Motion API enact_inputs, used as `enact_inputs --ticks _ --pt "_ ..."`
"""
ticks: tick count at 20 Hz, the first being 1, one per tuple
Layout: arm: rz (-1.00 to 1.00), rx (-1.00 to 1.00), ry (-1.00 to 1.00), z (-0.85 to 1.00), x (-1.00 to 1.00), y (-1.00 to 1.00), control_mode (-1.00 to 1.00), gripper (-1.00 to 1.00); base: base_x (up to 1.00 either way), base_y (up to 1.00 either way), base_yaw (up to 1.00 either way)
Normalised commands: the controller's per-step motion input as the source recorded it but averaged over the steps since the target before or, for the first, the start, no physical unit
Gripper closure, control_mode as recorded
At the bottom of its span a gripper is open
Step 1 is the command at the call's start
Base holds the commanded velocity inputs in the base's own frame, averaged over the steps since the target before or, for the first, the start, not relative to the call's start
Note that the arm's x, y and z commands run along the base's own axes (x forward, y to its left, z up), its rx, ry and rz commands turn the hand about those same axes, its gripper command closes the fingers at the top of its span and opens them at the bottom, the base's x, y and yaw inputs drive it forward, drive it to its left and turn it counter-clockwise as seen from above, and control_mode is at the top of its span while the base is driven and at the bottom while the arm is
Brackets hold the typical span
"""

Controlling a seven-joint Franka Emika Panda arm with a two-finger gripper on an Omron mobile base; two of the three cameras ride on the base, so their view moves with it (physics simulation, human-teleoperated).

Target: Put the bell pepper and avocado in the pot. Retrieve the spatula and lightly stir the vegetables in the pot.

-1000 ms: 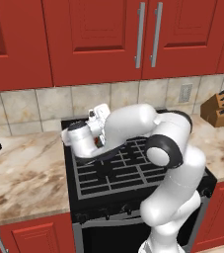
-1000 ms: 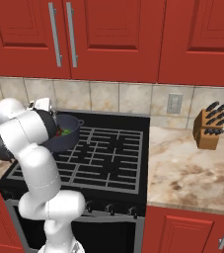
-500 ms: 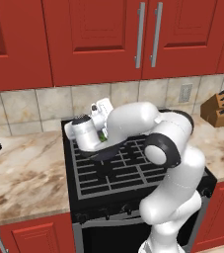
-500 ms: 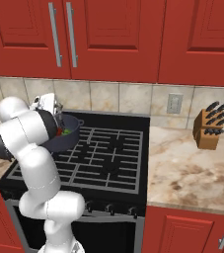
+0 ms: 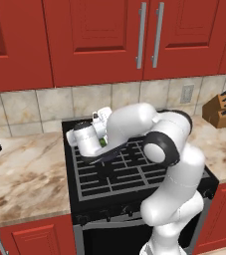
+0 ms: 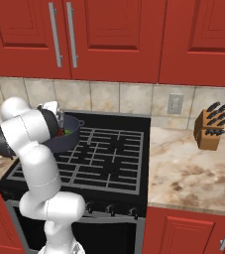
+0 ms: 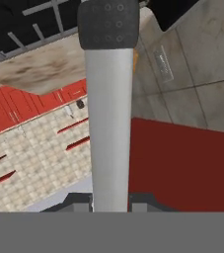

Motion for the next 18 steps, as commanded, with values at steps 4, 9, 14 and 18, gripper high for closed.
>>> enact_inputs --ticks 4,9,14,18 --pt "0.0 0.0 0.0 0.0 0.14 -0.01 -1.0 1.0 0.0 0.0 0.0" --pt "0.0 0.0 0.0 0.0 0.2 0.0 -1.0 1.0 0.0 0.0 0.0" --pt "0.0 0.0 0.0 0.16 0.38 -0.05 -1.0 1.0 0.0 0.0 0.0" --pt "0.0 0.0 0.0 0.02 0.59 -0.08 -1.0 1.0 0.0 0.0 0.0"
